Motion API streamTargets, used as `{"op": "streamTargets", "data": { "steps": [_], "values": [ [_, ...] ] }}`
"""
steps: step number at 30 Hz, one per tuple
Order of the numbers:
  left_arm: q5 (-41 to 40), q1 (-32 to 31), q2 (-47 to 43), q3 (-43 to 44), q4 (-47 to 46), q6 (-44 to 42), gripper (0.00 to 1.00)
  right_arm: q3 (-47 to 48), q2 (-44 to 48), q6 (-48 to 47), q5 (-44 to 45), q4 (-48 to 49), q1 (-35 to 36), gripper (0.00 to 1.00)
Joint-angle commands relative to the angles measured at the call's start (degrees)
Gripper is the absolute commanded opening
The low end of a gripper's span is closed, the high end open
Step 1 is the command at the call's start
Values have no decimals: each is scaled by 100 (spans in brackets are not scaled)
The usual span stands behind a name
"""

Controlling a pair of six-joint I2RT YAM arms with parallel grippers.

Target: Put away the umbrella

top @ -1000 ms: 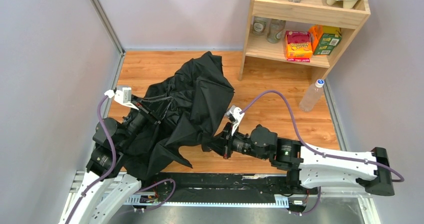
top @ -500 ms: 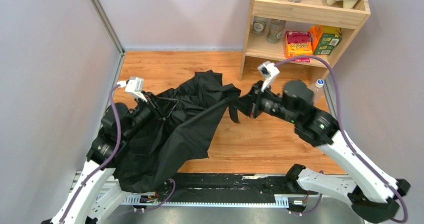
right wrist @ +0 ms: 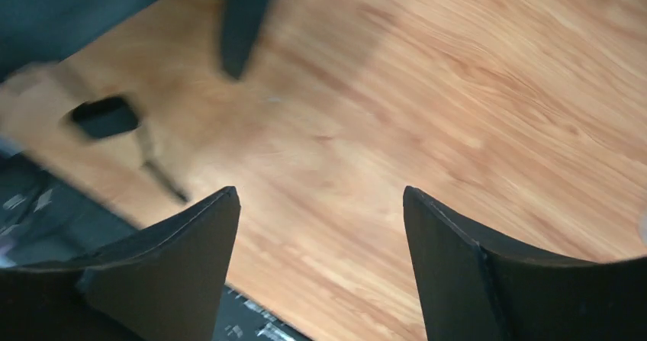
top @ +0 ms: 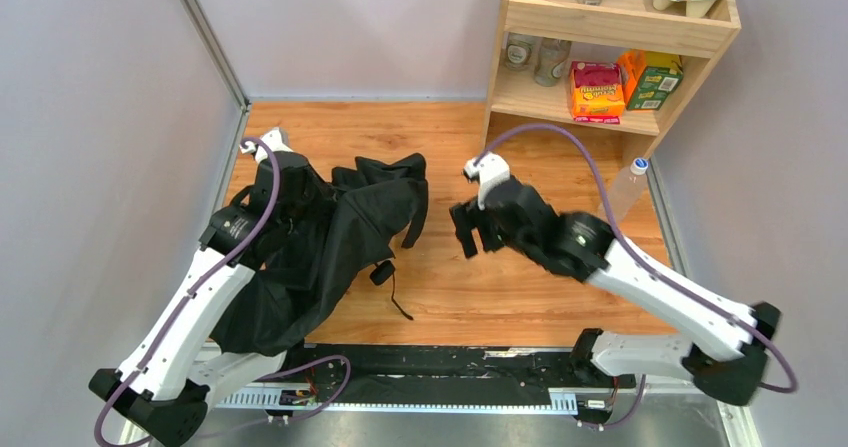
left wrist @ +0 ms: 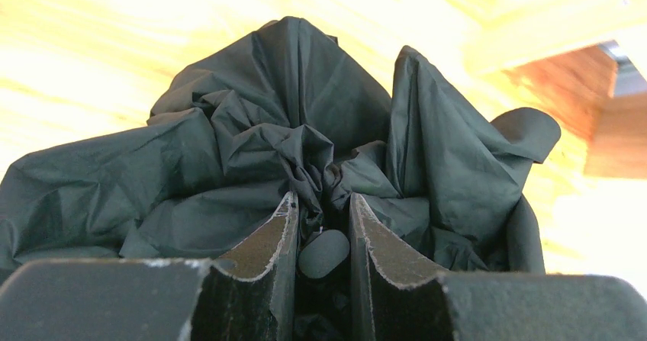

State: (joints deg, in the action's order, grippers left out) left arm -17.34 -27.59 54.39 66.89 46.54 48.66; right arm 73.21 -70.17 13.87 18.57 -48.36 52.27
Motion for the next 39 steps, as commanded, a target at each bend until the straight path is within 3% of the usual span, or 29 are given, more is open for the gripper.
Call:
{"op": "streamTargets", "data": {
  "steps": [1,4,7,12,19,29,33,37,39],
  "values": [
    [-893,17,10,517,91,363,0,-840,1355,134,-167,1227,1125,84],
    [-833,26,72,755,171,687,0,-2429,1840,46,-1114,3973,1566,100],
    [-438,26,124,886,162,741,0,-2900,1622,-94,-1207,5265,1567,100],
    [-199,26,107,949,434,1030,0,-2050,577,-367,-1329,5223,1619,100],
    [-138,35,186,983,584,1294,0,-1319,-444,-1210,233,5328,2059,100],
    [125,35,344,975,409,1093,0,140,-1885,-2028,551,4407,2296,100],
    [433,26,327,1027,188,855,0,141,-2194,-2239,622,4493,2314,100],
    [626,26,300,1001,-119,364,0,-359,-1895,-2327,-54,5009,2314,100],
    [758,26,291,1027,-146,231,0,-308,-1982,-2284,242,5056,2323,100]
  ]
}}
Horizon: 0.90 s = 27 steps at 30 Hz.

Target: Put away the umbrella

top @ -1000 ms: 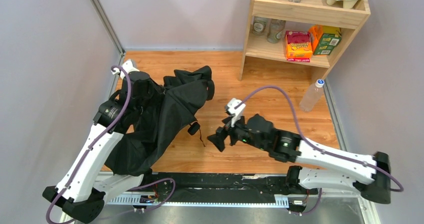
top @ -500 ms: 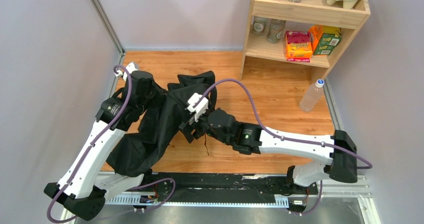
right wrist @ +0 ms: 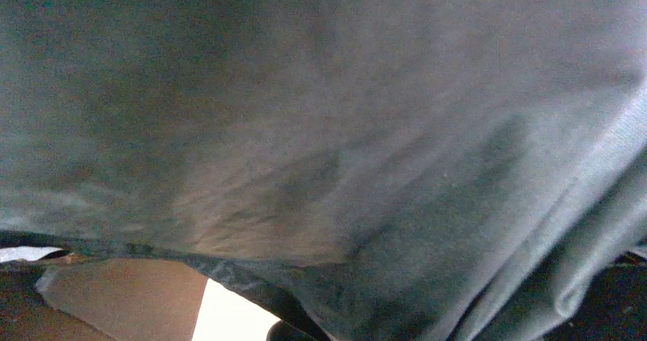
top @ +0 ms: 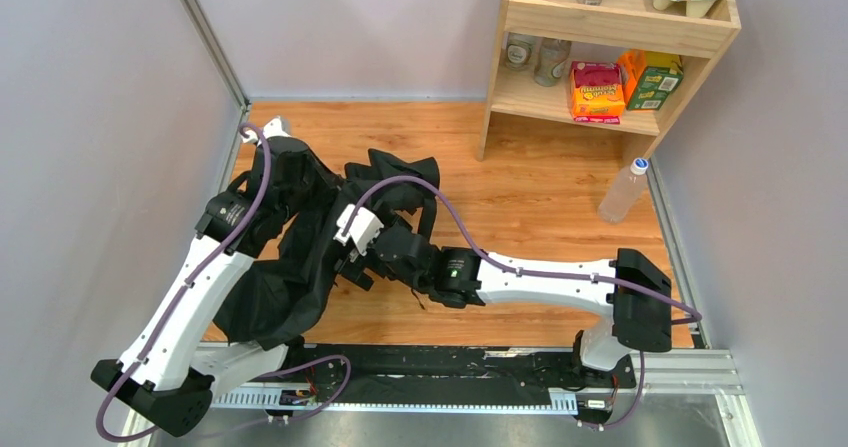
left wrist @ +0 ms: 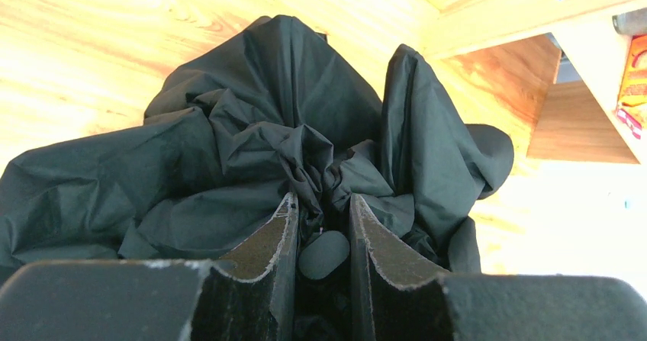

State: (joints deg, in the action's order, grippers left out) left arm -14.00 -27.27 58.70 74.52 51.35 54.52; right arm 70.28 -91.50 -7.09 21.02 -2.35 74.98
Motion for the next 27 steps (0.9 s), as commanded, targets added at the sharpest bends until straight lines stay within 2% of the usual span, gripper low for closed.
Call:
{"op": "streamTargets", "data": {
  "steps": [1,3,5,7,8,9,10,12,16,19,20,21,22,23,24,27],
  "values": [
    [477,-7,-139,273,-626,-389,0,73,55,-170,217,437,43,100],
    [608,-7,-148,256,-653,-364,0,318,-235,-74,979,481,52,100],
    [705,-7,-174,168,-697,-311,0,521,-420,-125,1246,577,52,100],
    [741,-7,-209,150,-671,-267,0,592,-561,-117,1606,858,52,93],
    [741,2,-227,124,-670,-258,0,601,-622,-178,1703,989,52,87],
    [741,-7,-236,133,-670,-275,0,575,-649,-239,1852,1130,60,73],
    [732,2,-253,133,-670,-310,0,540,-675,-249,1897,1227,61,63],
    [758,-7,-271,133,-697,-389,0,417,-641,-284,2002,1455,52,56],
    [986,-7,-306,11,-951,-556,0,13,-413,-205,1845,1816,52,22],
    [1364,-7,-403,-192,-1564,-723,0,-356,-184,-214,1713,2263,52,0],
    [1704,-7,-420,-253,-1697,-889,0,-557,-88,-214,1652,2544,34,0],
    [1899,2,-455,-271,-1986,-986,8,-725,0,-222,1503,2729,8,0],
    [2145,2,-482,-263,-2102,-1153,44,-979,88,-222,1441,2957,-10,0],
    [2269,-7,-604,-245,-2312,-1259,62,-1181,193,-222,1380,3151,-36,0],
    [2348,-7,-718,-245,-2410,-1399,73,-1323,290,-179,1309,3327,-88,0],
    [2349,-7,-1263,-53,-2507,-1698,74,-1858,589,-3,1002,3653,-273,0]
  ]
}}
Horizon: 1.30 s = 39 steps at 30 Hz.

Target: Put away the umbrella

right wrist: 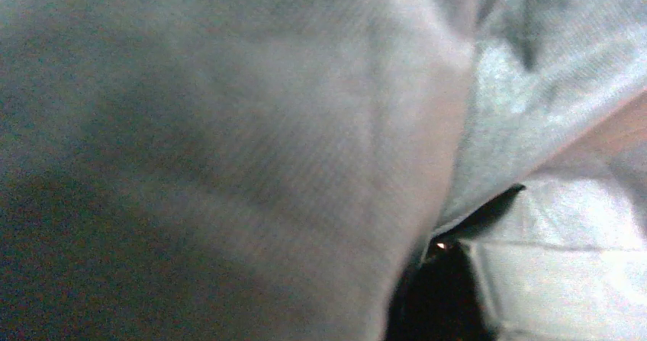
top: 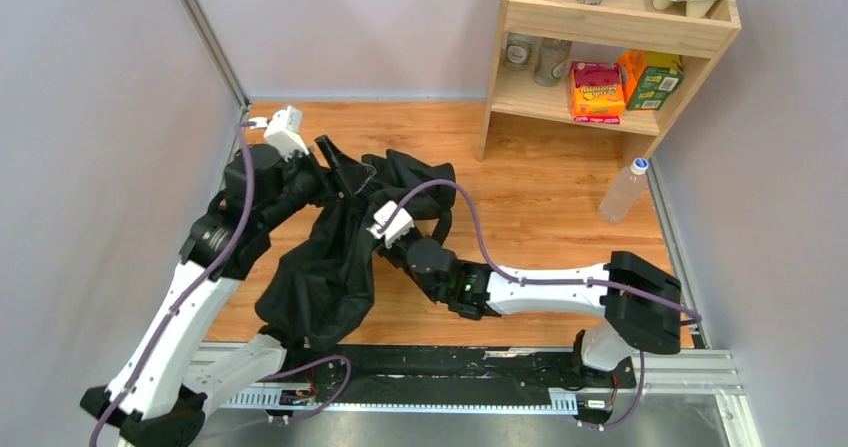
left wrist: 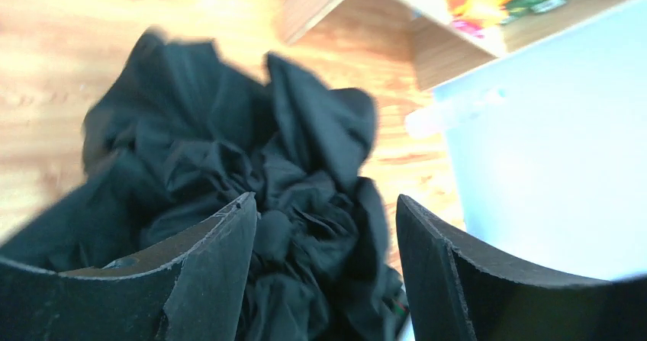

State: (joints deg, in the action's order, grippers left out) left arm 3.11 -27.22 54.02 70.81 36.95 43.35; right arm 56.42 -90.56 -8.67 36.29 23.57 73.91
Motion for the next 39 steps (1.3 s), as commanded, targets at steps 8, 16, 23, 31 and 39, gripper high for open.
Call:
{"op": "streamTargets", "data": {
  "steps": [8,16,23,31,39],
  "values": [
    [1575,-2,-1842,453,-120,-838,69,-1476,1646,717,-1694,1185,-877,0],
    [4196,-11,-2194,-1136,-1320,65,52,-1380,2104,1025,-3269,544,-1827,0],
    [4408,-11,-1791,-1868,-3060,683,48,-1187,2122,1349,-3822,280,-1836,0],
    [3845,-29,-727,-2325,-4256,358,42,-1256,2508,2017,-4473,691,-1415,0],
    [4233,-29,-451,-2291,-4516,306,45,-1283,2631,1904,-5361,755,-1475,0]
  ]
}}
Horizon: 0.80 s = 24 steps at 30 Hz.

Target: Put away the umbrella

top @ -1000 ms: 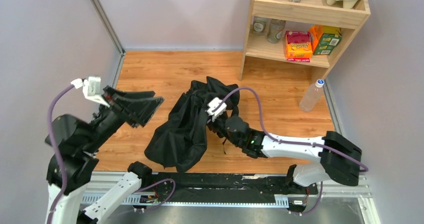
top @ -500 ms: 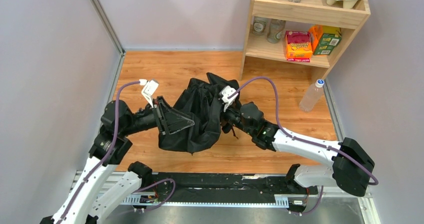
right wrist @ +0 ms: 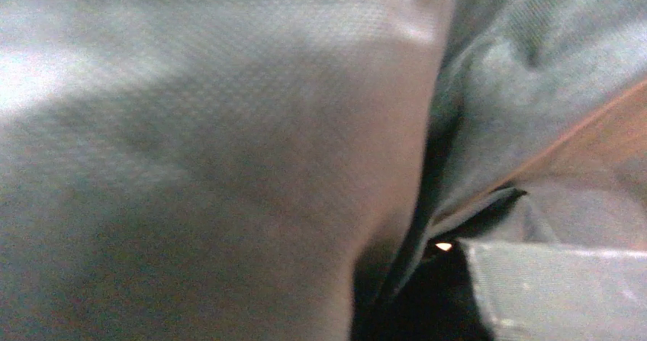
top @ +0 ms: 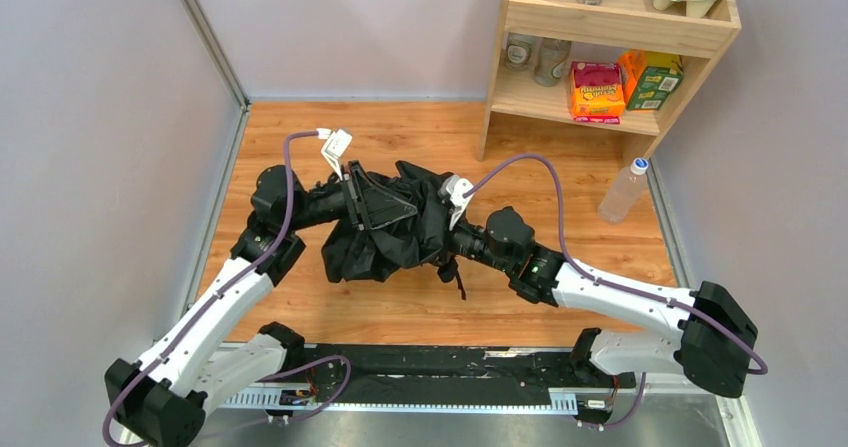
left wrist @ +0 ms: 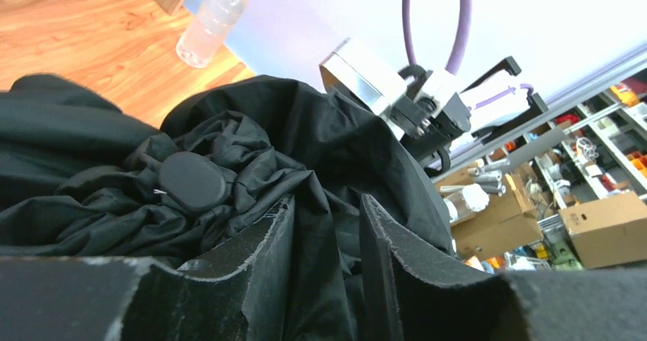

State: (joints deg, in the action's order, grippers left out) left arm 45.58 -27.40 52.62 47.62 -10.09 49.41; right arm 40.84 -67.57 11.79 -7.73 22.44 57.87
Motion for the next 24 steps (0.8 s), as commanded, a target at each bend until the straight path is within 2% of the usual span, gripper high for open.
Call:
{"op": "streamTargets", "data": {
  "steps": [1,2,3,5,8,10,14,17,21,24],
  "values": [
    [-136,-11,-470,133,400,-518,50,188,384,-133,-1063,876,50,0],
    [-207,-11,-855,230,977,-642,52,92,446,-81,-1195,868,-72,0],
    [-399,-11,-1033,431,1435,-1000,60,21,525,-54,-1379,859,-178,0],
    [-785,-11,-1569,695,2499,-1335,68,-128,718,-159,-1644,754,-293,0],
    [-1638,-11,-2342,855,3607,-1346,72,-261,999,-431,-1837,649,-311,0],
    [-2157,-11,-2659,802,3820,-1171,72,-226,1079,-581,-2039,534,-311,0],
    [-2660,-11,-2740,609,3630,-969,73,-85,1027,-678,-2145,332,-311,0],
    [-1863,-11,-2381,363,2716,-915,73,55,860,-599,-2215,323,-320,0],
    [-1659,-2,-1915,450,2512,-942,73,187,632,-511,-2356,437,-329,0],
    [-1088,-2,-1738,144,1599,-592,73,310,456,-450,-2409,437,-320,0]
  ]
}}
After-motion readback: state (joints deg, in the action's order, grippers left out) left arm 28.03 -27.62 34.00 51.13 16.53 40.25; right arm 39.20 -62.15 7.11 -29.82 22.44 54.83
